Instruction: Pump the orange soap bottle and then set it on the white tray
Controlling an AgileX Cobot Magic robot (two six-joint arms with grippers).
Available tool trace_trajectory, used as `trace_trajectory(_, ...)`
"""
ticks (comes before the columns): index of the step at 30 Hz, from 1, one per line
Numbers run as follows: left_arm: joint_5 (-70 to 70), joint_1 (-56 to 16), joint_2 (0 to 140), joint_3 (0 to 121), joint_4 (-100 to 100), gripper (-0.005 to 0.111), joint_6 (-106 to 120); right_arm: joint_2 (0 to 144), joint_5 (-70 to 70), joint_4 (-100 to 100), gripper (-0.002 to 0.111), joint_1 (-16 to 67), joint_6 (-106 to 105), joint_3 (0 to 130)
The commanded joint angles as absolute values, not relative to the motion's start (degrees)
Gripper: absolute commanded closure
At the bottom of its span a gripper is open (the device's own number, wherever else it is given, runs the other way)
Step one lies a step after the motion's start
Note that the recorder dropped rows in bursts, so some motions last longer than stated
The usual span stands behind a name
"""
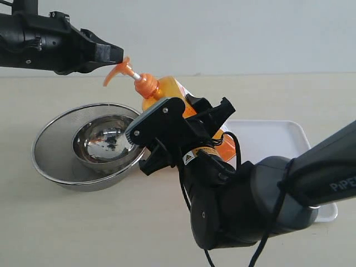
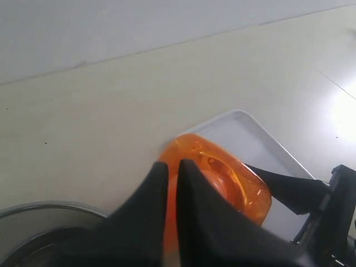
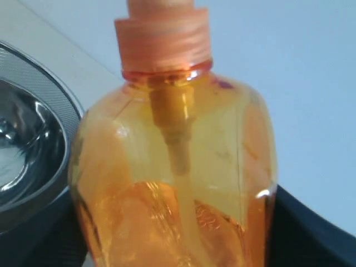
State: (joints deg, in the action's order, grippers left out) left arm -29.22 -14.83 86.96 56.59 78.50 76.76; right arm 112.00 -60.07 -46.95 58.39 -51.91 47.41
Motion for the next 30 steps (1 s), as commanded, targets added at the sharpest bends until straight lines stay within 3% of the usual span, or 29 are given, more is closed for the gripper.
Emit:
trace_trajectory(1,-32.80,-16.08,89.50,54.99,74.23,0.102,77.43,111.85,-57.90,-40.09,0.097,59.95,-48.07,48.11)
trace_trajectory(15,-31.61,-16.08,87.71,54.99,74.23,0.102,77.57,111.85,-57.90,-40.09,0.097,59.95,-47.24,48.11)
trace_trajectory(24,-27.98,-16.08,76.83,54.08,74.23,0.102,77.34,111.85,-58.67,-40.19,0.097,59.95,-45.93,48.11)
trace_trajectory(30,-17.86,-16.08,67.07,47.69,74.78,0.102,77.34,110.80,-59.19,-41.87,0.097,59.95,-44.85,48.11)
